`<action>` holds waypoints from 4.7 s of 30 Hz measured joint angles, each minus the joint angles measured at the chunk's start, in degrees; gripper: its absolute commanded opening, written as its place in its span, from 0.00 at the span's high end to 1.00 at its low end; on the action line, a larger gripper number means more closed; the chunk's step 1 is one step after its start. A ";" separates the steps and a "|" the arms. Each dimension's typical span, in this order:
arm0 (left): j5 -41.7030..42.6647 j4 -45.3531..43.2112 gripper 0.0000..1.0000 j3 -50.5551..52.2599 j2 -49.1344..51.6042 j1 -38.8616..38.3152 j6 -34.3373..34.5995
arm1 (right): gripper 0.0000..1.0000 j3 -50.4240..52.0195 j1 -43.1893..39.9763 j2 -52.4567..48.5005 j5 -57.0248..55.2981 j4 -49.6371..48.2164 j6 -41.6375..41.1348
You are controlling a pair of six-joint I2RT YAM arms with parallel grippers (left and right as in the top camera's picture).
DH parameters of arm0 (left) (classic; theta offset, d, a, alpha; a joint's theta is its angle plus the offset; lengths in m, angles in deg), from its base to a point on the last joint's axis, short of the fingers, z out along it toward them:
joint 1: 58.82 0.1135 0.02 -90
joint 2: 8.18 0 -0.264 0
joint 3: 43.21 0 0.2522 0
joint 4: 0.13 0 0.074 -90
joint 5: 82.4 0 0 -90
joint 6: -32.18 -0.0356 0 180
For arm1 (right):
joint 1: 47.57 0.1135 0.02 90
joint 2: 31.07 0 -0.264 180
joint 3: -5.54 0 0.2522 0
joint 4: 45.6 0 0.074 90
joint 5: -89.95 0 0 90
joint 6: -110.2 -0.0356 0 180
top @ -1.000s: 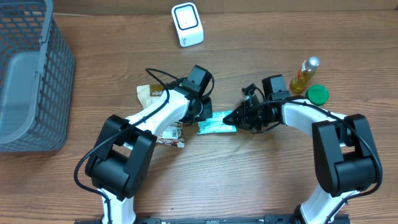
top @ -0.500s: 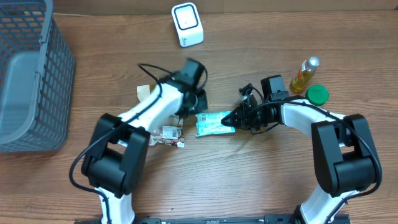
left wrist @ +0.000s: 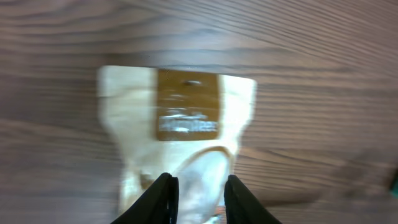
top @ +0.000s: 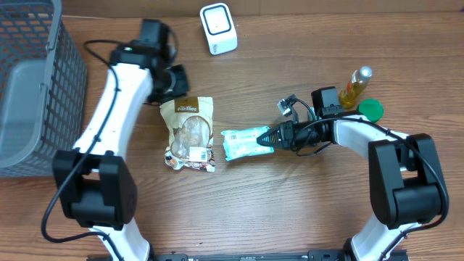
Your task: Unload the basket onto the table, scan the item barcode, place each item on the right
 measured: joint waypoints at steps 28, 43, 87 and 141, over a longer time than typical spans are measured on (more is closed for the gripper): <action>0.00 2.60 0.00 0.00 0.00 10.95 -5.73 | 0.95 0.00 0.00 31.85 -4.09 10.49 7.37; 0.00 2.60 0.00 0.00 0.00 10.95 -5.75 | 0.96 0.00 0.00 31.85 -1.64 10.40 7.54; 0.00 2.60 0.00 0.00 0.00 10.95 -5.75 | 0.45 0.04 56.13 14.69 -81.05 4.04 -14.51; 0.00 2.60 0.01 0.00 0.00 10.95 -5.75 | 0.11 -4.11 37.31 12.94 -56.89 10.01 -35.34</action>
